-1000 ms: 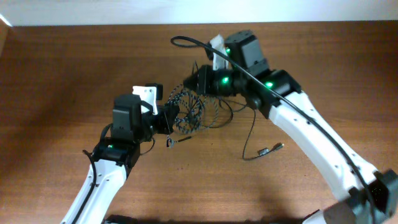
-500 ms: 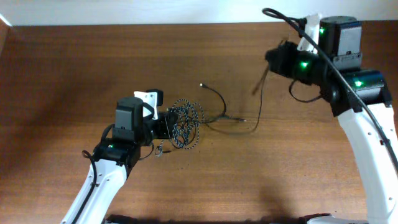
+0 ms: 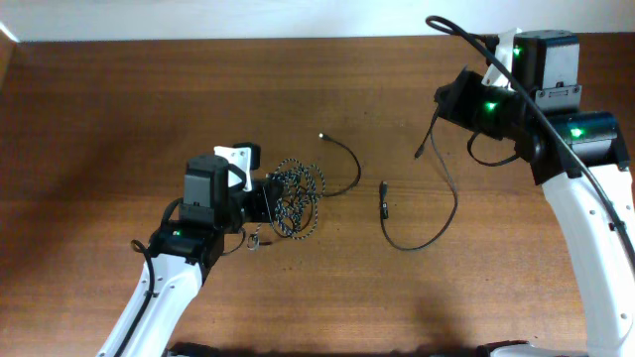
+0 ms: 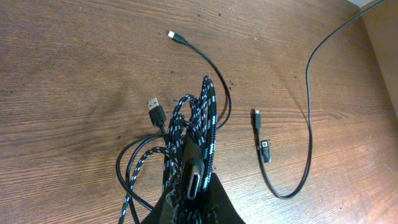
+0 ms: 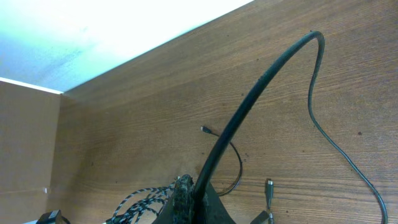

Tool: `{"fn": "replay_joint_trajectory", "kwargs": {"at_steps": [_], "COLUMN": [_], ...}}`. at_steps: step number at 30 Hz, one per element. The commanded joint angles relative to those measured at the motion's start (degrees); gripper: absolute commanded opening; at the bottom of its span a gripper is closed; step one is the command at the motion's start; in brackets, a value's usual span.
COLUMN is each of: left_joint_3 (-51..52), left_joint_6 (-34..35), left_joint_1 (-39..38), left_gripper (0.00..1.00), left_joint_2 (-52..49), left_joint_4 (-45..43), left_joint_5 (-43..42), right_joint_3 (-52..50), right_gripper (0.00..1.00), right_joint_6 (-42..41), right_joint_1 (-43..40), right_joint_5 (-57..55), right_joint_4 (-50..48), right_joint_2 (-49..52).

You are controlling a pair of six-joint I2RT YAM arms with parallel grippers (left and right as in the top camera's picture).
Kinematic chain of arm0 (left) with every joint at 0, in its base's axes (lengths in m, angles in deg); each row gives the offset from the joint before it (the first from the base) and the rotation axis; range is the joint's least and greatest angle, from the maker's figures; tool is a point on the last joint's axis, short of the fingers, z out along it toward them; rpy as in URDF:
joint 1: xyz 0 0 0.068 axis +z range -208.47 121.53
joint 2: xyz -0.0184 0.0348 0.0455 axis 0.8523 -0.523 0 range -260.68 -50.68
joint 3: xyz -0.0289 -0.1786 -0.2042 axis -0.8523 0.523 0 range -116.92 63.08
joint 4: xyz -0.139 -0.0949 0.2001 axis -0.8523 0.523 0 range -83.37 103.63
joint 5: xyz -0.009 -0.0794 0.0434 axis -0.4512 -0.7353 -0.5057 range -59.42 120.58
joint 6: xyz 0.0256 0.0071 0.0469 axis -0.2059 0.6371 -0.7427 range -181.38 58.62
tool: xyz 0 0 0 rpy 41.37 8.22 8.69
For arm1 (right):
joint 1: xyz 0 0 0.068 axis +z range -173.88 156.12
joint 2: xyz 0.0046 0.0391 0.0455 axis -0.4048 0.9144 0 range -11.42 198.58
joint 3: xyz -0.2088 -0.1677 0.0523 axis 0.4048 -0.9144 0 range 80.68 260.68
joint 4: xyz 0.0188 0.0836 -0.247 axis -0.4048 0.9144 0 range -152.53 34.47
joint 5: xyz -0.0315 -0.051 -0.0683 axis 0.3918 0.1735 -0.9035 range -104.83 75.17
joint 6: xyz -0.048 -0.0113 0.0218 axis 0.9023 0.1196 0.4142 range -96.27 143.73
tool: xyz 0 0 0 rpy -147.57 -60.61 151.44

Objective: Untangle cables

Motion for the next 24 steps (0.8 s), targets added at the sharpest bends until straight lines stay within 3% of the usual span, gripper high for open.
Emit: {"fn": "replay_joint_trajectory", "kwargs": {"at_steps": [1,24], "left_joint_3": [-0.3,-0.3], "left_joint_6": [-0.4,0.0], "left_joint_1": [-0.2,-0.2], "left_gripper": [0.00,0.00], "left_joint_2": [0.3,0.3], "left_joint_4": [0.1,0.7], "left_joint_5": [-0.2,-0.2], "right_joint_3": [0.2,0.0], "right_gripper": [0.04,0.04], "right_joint_6": [0.6,0.6], "right_joint_1": [-0.2,-0.1], "right_joint_5": [-0.7,-0.9], "right_joint_4": [0.7,9.4], "right_joint_2": [-0.9,1.2]}}
